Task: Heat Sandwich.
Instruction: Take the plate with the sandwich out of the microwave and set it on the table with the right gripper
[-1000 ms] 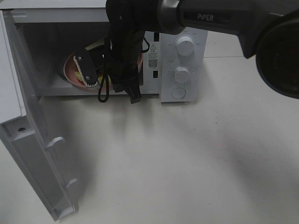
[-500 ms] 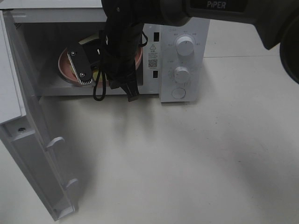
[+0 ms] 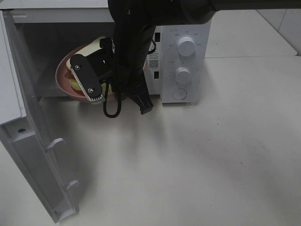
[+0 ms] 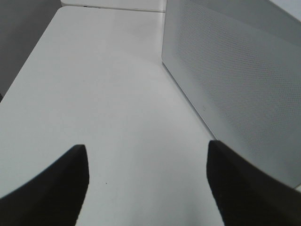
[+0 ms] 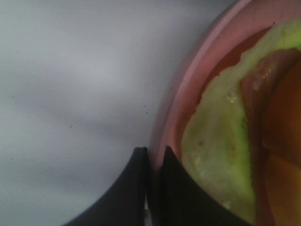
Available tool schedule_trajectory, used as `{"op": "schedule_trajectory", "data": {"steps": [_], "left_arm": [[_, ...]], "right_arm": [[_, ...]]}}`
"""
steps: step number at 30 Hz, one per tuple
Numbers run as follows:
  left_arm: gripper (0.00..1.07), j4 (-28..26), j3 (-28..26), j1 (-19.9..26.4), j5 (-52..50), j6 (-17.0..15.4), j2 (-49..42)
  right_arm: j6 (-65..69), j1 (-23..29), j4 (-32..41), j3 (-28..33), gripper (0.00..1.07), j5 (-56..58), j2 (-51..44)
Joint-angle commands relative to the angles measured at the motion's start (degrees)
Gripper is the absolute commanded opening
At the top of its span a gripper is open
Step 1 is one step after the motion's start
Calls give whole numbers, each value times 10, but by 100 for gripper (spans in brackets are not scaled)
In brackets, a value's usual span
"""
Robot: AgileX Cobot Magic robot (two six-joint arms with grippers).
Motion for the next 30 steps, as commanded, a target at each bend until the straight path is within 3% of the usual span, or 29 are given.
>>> {"op": "schedule_trajectory", "data": {"steps": [1, 30], "left_arm": [[68, -2, 1, -3, -9, -2, -3], [68, -2, 1, -3, -9, -2, -3]], "right_arm": [[-11, 4, -6, 26, 0, -16, -28], [-24, 41, 18, 284, 0, -99, -201]]}}
